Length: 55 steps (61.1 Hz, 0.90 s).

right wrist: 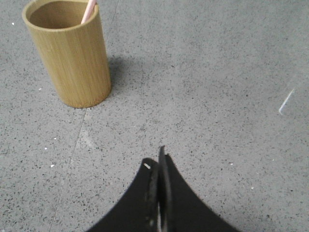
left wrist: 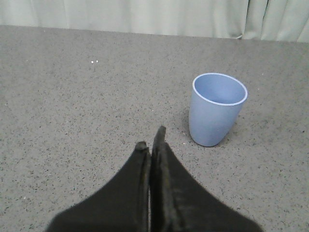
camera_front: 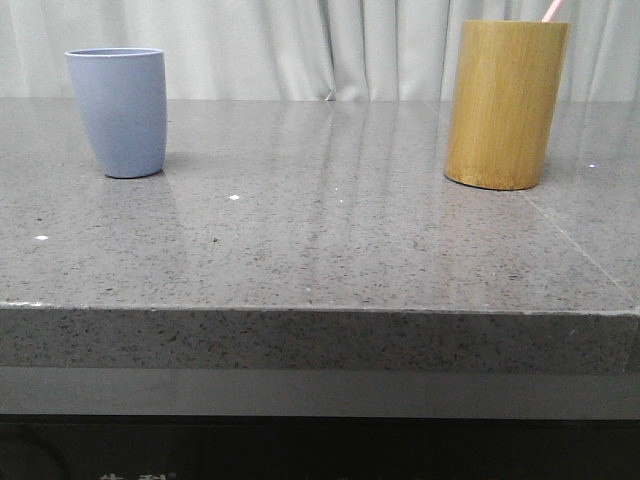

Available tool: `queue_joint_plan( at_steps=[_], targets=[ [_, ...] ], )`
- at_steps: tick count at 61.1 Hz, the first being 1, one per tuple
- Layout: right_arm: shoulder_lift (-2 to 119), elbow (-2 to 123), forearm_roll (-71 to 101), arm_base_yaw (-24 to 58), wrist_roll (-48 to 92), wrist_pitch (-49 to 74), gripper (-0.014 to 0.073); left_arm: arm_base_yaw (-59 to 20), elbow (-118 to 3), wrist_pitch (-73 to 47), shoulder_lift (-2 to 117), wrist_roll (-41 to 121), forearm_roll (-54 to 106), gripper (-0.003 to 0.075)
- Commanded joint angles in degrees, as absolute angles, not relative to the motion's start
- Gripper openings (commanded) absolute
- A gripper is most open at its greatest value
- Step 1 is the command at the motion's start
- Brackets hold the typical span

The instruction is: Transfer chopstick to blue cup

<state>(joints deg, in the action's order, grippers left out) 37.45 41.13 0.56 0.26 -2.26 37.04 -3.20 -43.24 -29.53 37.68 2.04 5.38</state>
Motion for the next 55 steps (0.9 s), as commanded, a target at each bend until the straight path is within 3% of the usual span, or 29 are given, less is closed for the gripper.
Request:
queue_joint_plan(
  at_steps=[1, 5, 10, 18, 22, 26, 55],
  targets=[
    [38.1, 43.1, 0.0, 0.1, -2.2, 33.3, -0.0029, -3.6, -45.1, -25.1, 39.6, 2.1, 5.6, -0.0018],
    [38.1, 43.1, 0.0, 0.1, -2.2, 33.0, 0.0055, -3.6, -45.1, -24.8, 40.9, 2.1, 5.6, -0.0013],
    [38.1, 43.1, 0.0, 0.1, -0.8, 32.9, 0.0231, -3.6, -45.1, -24.3, 42.5, 2.1, 5.6, 0.0050],
    [38.1, 43.1, 0.4, 0.2, -0.5, 32.9, 0.0488, -3.6, -45.1, -22.8, 44.6, 2.1, 5.6, 0.0312],
    [38.1, 43.1, 0.6, 0.2, -0.5, 32.9, 0.0520, -3.6, -45.8, -22.0, 45.7, 2.1, 5.6, 0.0469],
    [38.1, 43.1, 1.0, 0.2, -0.5, 32.9, 0.0519, -3.7, -46.8, -22.8, 46.9, 2.1, 5.6, 0.0525],
    [38.1, 43.1, 1.2, 0.2, -0.5, 33.0, 0.0519, -12.9, -65.3, -31.2, 65.2, 2.1, 2.4, 0.0414]
  ],
)
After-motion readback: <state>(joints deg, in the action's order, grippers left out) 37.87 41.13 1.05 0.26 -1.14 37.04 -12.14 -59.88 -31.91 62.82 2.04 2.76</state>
